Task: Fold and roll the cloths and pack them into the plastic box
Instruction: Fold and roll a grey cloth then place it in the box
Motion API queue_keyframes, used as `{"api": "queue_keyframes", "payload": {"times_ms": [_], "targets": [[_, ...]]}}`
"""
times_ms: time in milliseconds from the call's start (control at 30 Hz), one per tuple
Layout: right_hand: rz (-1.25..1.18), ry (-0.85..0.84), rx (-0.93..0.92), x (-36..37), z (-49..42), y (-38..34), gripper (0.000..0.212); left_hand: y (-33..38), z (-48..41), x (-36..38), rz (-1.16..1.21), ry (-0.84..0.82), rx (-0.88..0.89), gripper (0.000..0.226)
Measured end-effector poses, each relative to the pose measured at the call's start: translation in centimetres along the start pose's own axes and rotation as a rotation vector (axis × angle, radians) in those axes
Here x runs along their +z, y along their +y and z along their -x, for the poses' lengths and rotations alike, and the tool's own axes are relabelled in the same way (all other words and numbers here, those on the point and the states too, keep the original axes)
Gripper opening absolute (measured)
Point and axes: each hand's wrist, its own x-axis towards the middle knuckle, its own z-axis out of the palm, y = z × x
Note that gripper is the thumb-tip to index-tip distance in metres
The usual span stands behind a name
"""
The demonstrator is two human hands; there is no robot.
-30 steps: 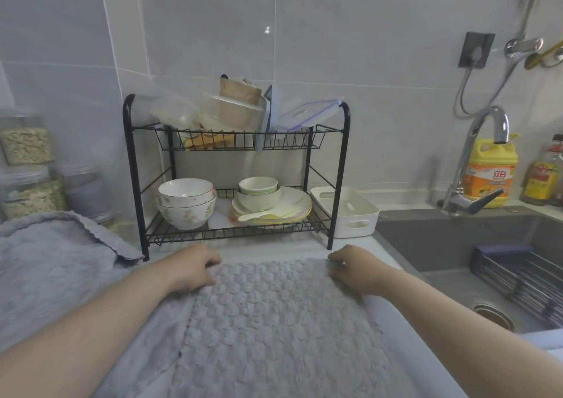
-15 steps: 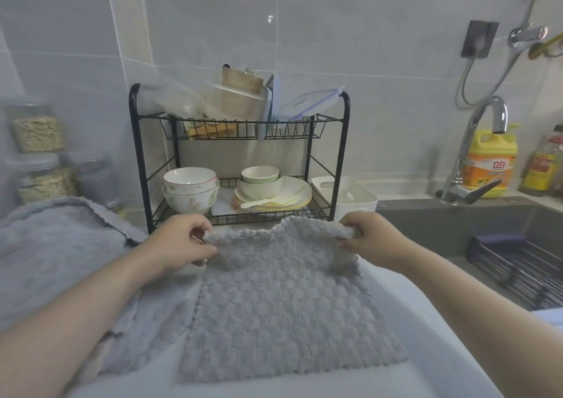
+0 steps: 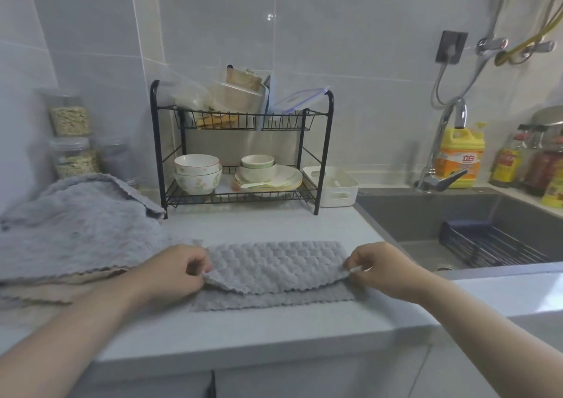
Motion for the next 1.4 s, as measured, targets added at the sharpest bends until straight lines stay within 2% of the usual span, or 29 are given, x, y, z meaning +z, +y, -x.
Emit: {"api": "queue_keyframes", "payload": {"times_ms": [167,233,333,467,567,867,1033,1100,1133,1300,1400], "targets": [[0.13,-0.029,-0.043,0.4,1.1,0.4,0.006,0.0,0.6,0.1,-0.027,-0.06,0.009,0.012],[0.223,-0.063,-0.055,0.4,1.2,0.2,0.012,-0.1,0.8,0.0,-0.041,-0.089,0.028,0.01],[0.296,-0.101,-0.072,0.4,1.3,0.1,0.022,-0.1,1.0,0.3,-0.184,-0.146,0.081,0.012],[0.409,-0.094,-0.173,1.0,1.6,0.2,0.011,-0.1,1.8,2.1,-0.392,-0.107,0.209,0.006],[0.383,-0.055,-0.202,1.4,1.7,0.6,0.012,0.0,2.4,3.3,-0.419,-0.064,0.282,0.011],[0.244,-0.071,-0.199,0.8,1.7,1.0,0.01,-1.9,1.9,3.4,-0.373,-0.092,0.24,0.016],[0.251,-0.046,-0.149,1.0,1.7,0.5,0.029,-0.2,2.8,3.2,-0.329,-0.002,0.212,0.007],[0.264,-0.04,-0.143,1.1,1.7,0.4,0.031,0.4,3.0,3.3,-0.376,0.039,0.224,0.025],[0.264,-0.037,-0.142,1.1,1.7,0.3,0.03,0.3,2.9,3.5,-0.393,0.058,0.247,0.027],[0.23,-0.059,-0.132,0.9,1.9,0.6,0.031,-0.2,2.6,3.5,-0.34,0.048,0.223,0.003],[0.198,-0.096,-0.15,0.8,1.9,1.0,0.019,-0.6,2.6,3.4,-0.23,0.019,0.197,0.012]]}}
